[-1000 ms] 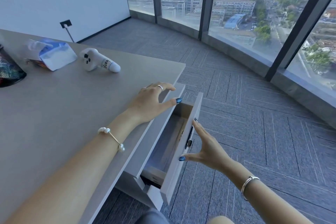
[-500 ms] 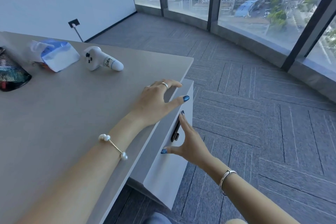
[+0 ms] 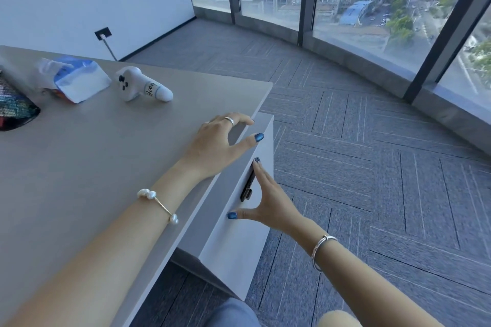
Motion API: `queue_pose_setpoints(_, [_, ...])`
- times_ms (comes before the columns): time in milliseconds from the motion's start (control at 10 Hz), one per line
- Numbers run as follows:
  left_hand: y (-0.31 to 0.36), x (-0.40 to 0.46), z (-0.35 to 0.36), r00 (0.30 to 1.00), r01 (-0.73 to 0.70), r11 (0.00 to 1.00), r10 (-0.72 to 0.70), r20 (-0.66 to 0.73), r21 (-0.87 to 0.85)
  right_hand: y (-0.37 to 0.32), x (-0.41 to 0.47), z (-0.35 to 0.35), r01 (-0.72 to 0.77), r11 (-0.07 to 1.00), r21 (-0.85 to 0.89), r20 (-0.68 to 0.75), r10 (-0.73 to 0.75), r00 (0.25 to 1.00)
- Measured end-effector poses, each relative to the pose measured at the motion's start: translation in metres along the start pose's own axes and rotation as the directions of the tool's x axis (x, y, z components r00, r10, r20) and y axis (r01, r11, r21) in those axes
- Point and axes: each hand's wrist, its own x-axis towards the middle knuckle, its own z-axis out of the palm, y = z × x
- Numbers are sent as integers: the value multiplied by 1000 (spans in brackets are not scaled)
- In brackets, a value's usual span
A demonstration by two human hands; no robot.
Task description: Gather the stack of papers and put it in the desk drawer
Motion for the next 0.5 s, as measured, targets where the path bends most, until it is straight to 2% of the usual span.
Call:
queue_pose_setpoints(300, [8, -5, -9, 991, 95, 989, -84, 104, -109, -14, -29, -30, -7, 997, -71, -48, 4, 999])
queue_pose_setpoints(500, [25, -22, -24, 986, 126, 979, -105, 131, -160, -42, -53, -51, 36, 999, -17, -84, -37, 996])
